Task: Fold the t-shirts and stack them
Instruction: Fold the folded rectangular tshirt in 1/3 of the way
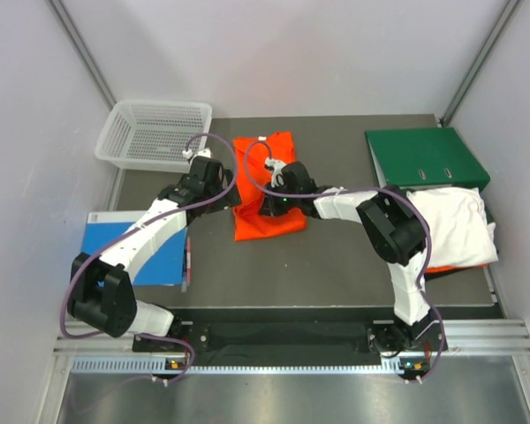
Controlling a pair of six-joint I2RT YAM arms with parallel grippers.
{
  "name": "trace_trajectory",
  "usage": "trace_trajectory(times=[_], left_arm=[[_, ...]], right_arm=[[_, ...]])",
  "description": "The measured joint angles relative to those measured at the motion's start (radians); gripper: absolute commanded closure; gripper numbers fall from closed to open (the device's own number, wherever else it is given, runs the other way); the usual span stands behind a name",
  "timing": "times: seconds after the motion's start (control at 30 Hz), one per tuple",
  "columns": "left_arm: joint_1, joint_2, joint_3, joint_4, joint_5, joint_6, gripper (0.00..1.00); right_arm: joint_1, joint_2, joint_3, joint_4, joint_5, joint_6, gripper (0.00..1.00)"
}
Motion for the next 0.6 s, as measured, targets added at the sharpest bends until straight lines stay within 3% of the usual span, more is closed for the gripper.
trace_trajectory(times=[0.43,0.53,0.57,0.6], left_arm=[[0.000,0.001,-0.053,-0.004,-0.009,-0.003,0.01],[0.000,0.000,-0.088,-0.001,0.000,-0.011,0.01],[0.000,-0.001,-0.103,0.003,0.008,-0.018,0.01],[0.000,-0.003,-0.122,0.012,0.018,-0.029,0.01]], right_arm=[[-0.008,0.124,0.298,0.044,0.260,0.044,1.00],[-0.018,0.107,0.305,0.065,0.304,0.043,0.81],[-0.024,0.087,0.281,0.067,0.317,0.043,0.64],[-0.031,0.058,0.240,0.072,0.327,0.045,0.56]])
